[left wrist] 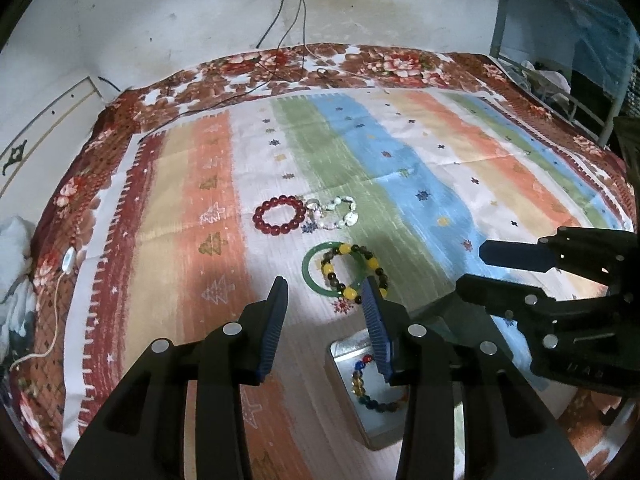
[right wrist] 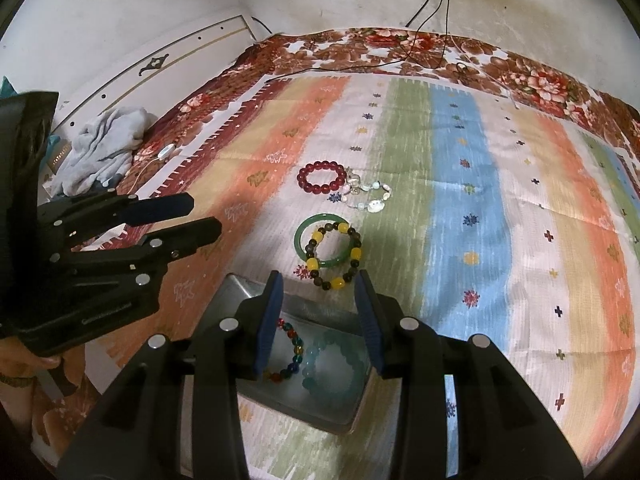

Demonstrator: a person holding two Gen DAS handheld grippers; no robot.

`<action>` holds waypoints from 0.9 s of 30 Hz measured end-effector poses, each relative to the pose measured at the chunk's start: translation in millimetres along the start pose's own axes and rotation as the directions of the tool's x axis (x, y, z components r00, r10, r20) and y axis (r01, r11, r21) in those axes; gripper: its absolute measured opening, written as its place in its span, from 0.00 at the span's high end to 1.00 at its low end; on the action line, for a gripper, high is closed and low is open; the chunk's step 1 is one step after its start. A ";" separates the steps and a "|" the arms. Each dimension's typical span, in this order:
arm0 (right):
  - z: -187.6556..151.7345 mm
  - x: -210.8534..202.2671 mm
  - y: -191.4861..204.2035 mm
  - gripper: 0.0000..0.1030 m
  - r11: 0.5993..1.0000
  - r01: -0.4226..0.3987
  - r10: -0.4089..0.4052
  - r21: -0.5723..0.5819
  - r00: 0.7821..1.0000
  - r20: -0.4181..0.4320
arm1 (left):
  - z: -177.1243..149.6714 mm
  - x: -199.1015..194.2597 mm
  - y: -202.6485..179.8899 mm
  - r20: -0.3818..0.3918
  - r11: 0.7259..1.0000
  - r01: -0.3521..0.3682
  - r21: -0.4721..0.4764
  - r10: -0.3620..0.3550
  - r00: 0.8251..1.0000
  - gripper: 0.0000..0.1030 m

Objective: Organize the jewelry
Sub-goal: 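Move the left tool to the red bead bracelet while the right tool approaches the white charm bracelet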

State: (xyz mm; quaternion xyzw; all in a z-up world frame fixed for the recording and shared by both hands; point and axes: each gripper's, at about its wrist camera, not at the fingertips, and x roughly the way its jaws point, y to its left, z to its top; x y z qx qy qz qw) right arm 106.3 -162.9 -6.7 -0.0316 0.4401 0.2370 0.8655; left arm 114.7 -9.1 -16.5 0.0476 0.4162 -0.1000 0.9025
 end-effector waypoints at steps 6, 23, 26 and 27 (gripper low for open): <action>10.6 7.9 -1.6 0.62 1.000 0.000 0.000 0.007 1.000 0.001 | 11.3 8.6 4.1 -0.001 1.000 -0.014 0.003 0.014 1.000 0.61; 38.3 46.0 -26.2 0.62 0.999 0.033 -0.032 0.025 0.999 -0.040 | 34.0 41.9 19.5 -0.046 0.999 -0.047 0.007 0.047 0.998 0.61; 41.2 51.1 -27.1 0.62 0.999 0.037 -0.036 0.023 0.998 -0.046 | 37.0 46.3 21.6 -0.053 0.999 -0.051 0.009 0.052 0.997 0.61; 41.7 52.1 -27.2 0.62 0.999 0.037 -0.036 0.022 0.998 -0.048 | 38.1 47.5 22.4 -0.055 0.999 -0.052 0.009 0.053 0.997 0.61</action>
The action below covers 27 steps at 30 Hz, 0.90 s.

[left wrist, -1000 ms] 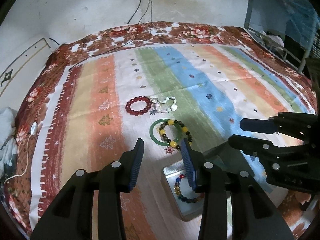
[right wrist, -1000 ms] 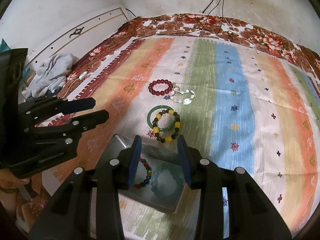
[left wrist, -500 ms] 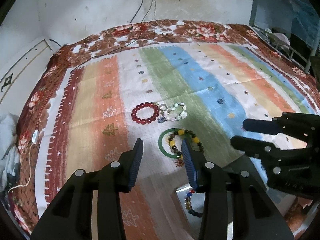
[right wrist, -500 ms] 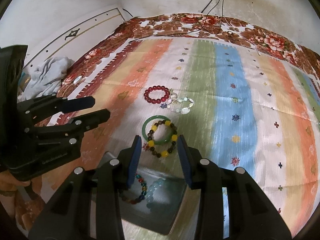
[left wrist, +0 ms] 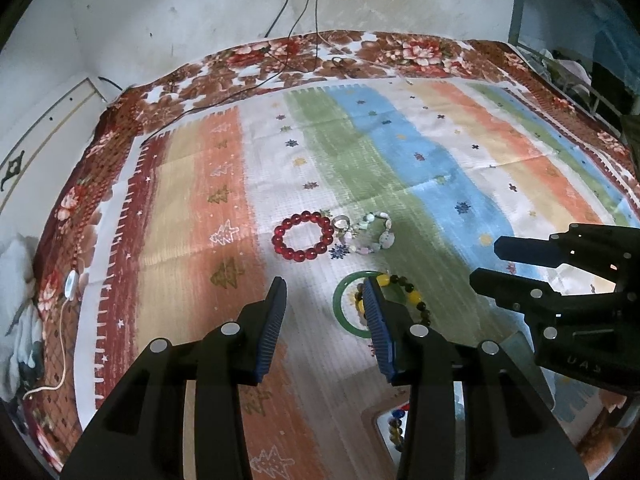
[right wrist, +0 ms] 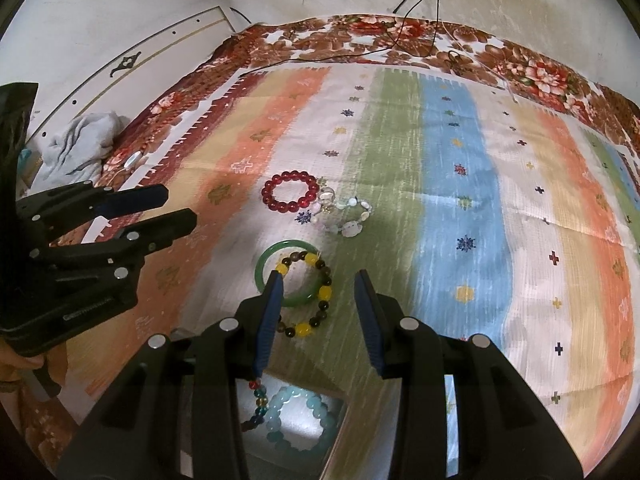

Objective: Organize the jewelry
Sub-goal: 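Move the left tool to the red bead bracelet while the right tool approaches the white charm bracelet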

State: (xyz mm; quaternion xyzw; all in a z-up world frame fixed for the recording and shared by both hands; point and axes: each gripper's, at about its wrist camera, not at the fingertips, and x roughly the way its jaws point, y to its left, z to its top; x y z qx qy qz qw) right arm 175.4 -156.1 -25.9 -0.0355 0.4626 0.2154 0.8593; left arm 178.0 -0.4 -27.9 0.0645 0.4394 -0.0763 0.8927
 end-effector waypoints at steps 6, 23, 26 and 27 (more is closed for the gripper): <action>8.3 7.6 -3.0 0.63 1.000 0.004 -0.004 -0.006 1.000 -0.005 | 8.4 5.9 0.2 -0.002 1.000 0.004 0.011 -0.004 1.000 0.61; 28.0 25.8 -17.1 0.62 1.000 0.009 -0.009 0.010 1.000 -0.018 | 22.5 40.0 17.9 -0.058 1.000 -0.005 -0.028 0.004 0.998 0.61; 28.9 27.9 -17.4 0.62 1.000 0.009 -0.009 0.012 1.000 -0.023 | 24.0 44.8 18.8 -0.062 1.000 -0.016 -0.027 0.015 0.998 0.60; 30.0 30.0 -18.1 0.62 1.000 0.011 -0.010 0.013 1.000 -0.025 | 24.3 45.7 19.2 -0.063 0.999 -0.018 -0.026 0.017 0.998 0.60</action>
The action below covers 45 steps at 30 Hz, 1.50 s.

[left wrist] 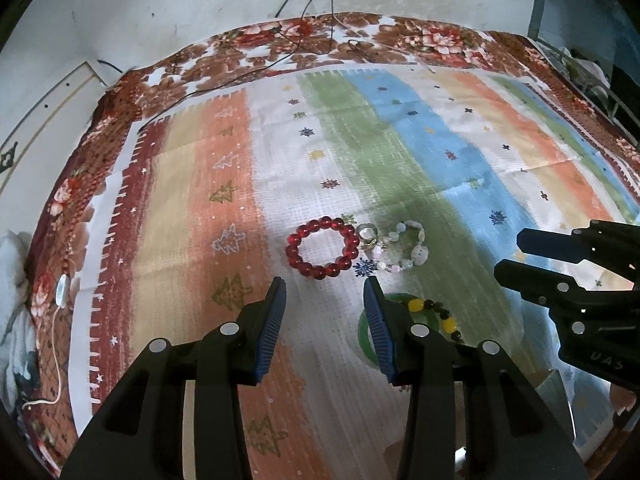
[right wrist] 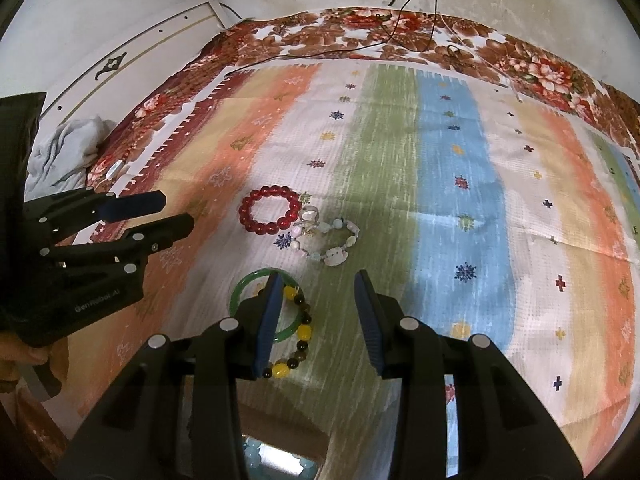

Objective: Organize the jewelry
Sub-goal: 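Move the left tool to the red bead bracelet while the right tool approaches the white charm bracelet, then grasp the red bead bracelet with the left tool while the right tool grasps the white charm bracelet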

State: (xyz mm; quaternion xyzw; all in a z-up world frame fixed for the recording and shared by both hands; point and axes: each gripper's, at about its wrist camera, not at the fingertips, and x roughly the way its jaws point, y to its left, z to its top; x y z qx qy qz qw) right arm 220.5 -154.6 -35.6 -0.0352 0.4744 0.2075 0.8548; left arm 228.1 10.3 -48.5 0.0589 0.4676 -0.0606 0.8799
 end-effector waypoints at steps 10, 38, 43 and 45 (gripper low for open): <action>5.4 22.8 -12.7 0.62 1.000 0.010 -0.010 0.011 0.999 -0.043 | 5.2 18.0 5.8 -0.032 1.000 -0.006 -0.011 0.005 0.999 0.58; 27.9 90.2 -31.1 0.58 0.998 -0.008 0.020 0.063 0.984 -0.178 | 22.7 95.3 35.6 -0.158 0.994 0.006 -0.107 -0.023 0.987 0.56; 26.9 103.4 -33.8 0.58 0.998 0.001 0.012 0.063 0.979 -0.204 | 24.8 106.8 39.1 -0.177 0.992 0.006 -0.125 -0.028 0.984 0.56; 26.6 108.6 -36.3 0.57 0.997 -0.001 0.016 0.072 0.977 -0.211 | 24.5 110.2 40.0 -0.183 0.992 0.005 -0.130 -0.029 0.983 0.56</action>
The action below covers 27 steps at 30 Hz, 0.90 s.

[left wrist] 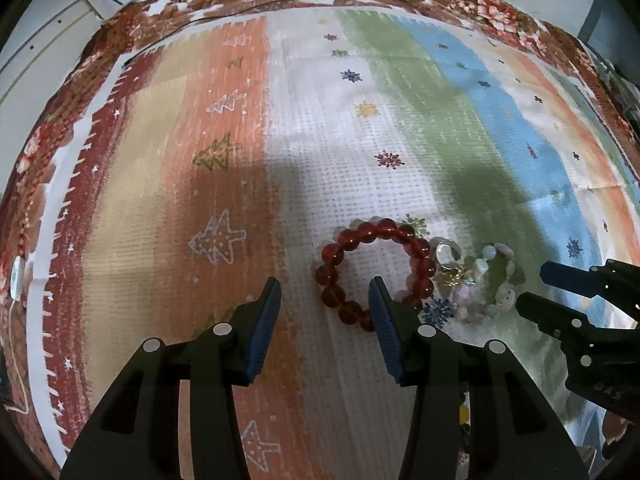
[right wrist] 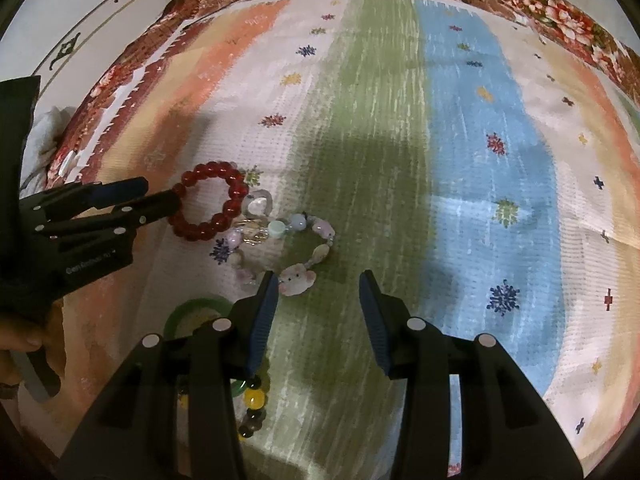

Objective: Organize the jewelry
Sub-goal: 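Grasp the red bead bracelet with the left tool while the right tool grasps the white charm bracelet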

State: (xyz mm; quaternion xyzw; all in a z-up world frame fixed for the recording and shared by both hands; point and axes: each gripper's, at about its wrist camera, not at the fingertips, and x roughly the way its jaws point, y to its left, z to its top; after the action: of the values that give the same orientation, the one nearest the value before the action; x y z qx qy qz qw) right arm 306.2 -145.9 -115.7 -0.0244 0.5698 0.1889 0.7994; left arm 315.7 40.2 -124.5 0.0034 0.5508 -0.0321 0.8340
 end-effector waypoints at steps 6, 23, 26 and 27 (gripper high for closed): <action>4.8 10.7 -3.3 0.57 1.000 0.007 -0.007 0.005 1.000 -0.019 | 1.3 9.2 -2.6 -0.017 1.000 -0.001 0.012 0.001 1.000 0.56; 7.4 17.5 -10.8 0.56 0.997 -0.023 0.024 0.069 1.000 -0.020 | 0.1 21.6 -5.4 -0.015 0.998 -0.029 0.049 0.030 0.999 0.60; 7.6 18.3 -13.5 0.57 0.996 -0.032 0.034 0.081 0.999 -0.022 | -1.0 21.5 -6.1 -0.012 0.998 -0.025 0.060 0.026 1.000 0.67; 7.5 18.4 -13.7 0.57 0.996 -0.031 0.033 0.083 0.999 -0.022 | -1.4 21.5 -6.6 -0.011 0.998 -0.023 0.065 0.024 1.000 0.68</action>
State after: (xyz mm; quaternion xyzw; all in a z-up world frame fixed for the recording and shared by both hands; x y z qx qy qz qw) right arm 322.5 -151.6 -132.4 0.0154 0.5867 0.1778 0.7899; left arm 322.5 32.6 -144.6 0.0372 0.5544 -0.0401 0.8305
